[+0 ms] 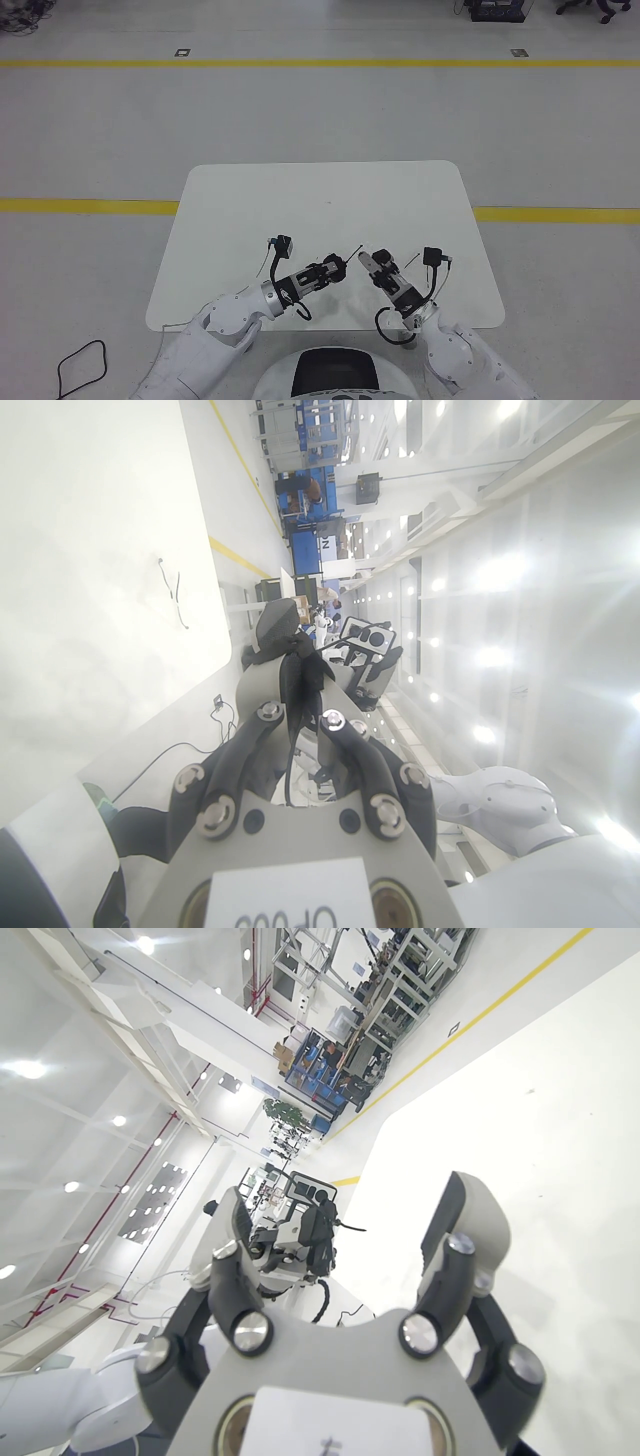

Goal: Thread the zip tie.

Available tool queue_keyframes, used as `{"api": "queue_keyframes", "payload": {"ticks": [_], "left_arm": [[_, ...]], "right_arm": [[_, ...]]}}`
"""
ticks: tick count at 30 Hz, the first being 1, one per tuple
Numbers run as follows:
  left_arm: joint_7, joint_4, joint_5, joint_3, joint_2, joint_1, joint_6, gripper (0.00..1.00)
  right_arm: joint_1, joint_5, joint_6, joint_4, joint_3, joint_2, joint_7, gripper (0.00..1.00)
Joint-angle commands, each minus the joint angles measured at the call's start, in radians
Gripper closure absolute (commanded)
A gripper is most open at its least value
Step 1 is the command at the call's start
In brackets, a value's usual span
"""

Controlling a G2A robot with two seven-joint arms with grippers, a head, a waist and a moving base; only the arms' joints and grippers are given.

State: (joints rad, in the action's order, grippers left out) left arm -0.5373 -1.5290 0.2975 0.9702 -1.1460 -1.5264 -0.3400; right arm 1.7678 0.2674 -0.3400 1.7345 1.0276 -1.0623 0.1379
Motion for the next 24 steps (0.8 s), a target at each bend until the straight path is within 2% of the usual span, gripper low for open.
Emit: {"api": "queue_keyframes", "payload": {"ticks": [1, 4, 7, 9, 11, 16, 18, 24], "left_arm": [[0.0, 0.0, 0.0, 0.0, 0.0, 0.0, 0.0, 1.0], [0.006, 0.0, 0.009, -0.003, -0.001, -0.001, 0.007, 1.0], [-0.013, 0.004, 0.075, 0.003, 0.0, -0.004, 0.0, 1.0], [-0.039, 0.003, 0.109, 0.015, 0.003, -0.008, 0.0, 1.0], [-0.076, 0.006, 0.162, 0.031, 0.006, -0.014, 0.0, 1.0], [-0.129, 0.012, 0.224, 0.054, 0.011, -0.021, 0.0, 1.0], [-0.159, 0.013, 0.253, 0.06, 0.011, -0.023, 0.0, 1.0], [-0.185, 0.022, 0.266, 0.066, 0.012, -0.022, 0.0, 1.0]], "right_arm": [[0.0, 0.0, 0.0, 0.0, 0.0, 0.0, 0.0, 0.0], [-0.001, -0.012, 0.0, 0.0, 0.0, -0.001, -0.005, 0.0], [-0.006, -0.082, 0.0, 0.003, 0.026, 0.004, -0.072, 0.0], [-0.004, -0.118, 0.0, 0.008, 0.044, 0.011, -0.135, 0.0], [-0.006, -0.196, 0.0, 0.013, 0.065, 0.017, -0.218, 0.0], [-0.023, -0.366, 0.0, -0.001, 0.111, 0.025, -0.412, 0.0], [-0.034, -0.438, 0.0, -0.018, 0.125, 0.024, -0.502, 0.0], [-0.071, -0.56, 0.0, -0.073, 0.165, 0.009, -0.702, 0.0]]}}
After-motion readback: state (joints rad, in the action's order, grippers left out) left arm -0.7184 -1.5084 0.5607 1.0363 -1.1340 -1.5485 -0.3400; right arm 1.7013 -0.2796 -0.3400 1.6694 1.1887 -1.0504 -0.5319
